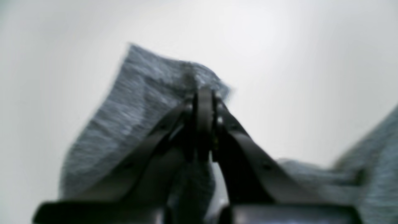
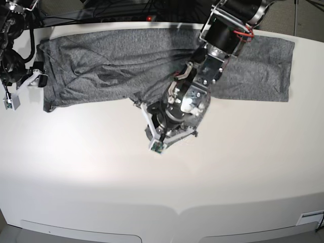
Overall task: Fold the T-shirt properly
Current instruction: 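Press the folded sleeve flat with the left gripper, then withdraw it, then grasp the shirt's end edge with the left gripper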
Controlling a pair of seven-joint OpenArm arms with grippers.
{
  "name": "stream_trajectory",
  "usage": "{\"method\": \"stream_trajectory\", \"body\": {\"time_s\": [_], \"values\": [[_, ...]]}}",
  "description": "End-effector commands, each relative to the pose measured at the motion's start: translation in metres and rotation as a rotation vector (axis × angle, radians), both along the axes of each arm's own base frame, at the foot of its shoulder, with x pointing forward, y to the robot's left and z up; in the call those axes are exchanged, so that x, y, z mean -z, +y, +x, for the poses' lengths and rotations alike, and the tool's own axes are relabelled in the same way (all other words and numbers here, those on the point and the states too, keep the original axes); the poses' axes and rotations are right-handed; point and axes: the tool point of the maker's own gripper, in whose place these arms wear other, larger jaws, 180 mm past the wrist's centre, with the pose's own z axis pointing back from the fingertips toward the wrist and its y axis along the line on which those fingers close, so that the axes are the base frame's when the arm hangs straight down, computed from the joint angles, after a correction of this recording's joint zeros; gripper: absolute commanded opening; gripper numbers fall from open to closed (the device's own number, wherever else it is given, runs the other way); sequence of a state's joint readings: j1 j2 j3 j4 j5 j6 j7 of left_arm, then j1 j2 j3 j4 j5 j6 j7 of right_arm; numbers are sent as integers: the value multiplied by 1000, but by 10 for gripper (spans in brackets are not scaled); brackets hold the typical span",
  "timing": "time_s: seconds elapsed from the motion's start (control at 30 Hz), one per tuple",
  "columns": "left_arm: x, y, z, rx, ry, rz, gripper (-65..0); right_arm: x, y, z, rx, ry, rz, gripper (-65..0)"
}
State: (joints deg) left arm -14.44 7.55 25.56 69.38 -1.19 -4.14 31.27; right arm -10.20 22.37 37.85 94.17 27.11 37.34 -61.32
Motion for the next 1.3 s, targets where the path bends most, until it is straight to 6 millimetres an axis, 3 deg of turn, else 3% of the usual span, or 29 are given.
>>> {"method": "stream_trajectory", "body": {"time_s": [0.0,0.17,0.27,0.8,1.27], "values": [[-42,-9,17,-2,-93,-62,-650,-14,-5,10,-14,-49,-22,-288],[-107,9,-2,-3,-198,-158,-650,-14,-5,10,-14,-53,-22,-288],[-121,28,-24,-19,-222,-152,-650,-15,-5,11,-14,-55,-22,-288],[-114,212,-116,-344,-247,175,-650,-16,-5,13,-14,-66,-22,-288],[-91,326,-162,-539,-165,352,-650,-16,-5,13,-14,-65,-22,-288]]}}
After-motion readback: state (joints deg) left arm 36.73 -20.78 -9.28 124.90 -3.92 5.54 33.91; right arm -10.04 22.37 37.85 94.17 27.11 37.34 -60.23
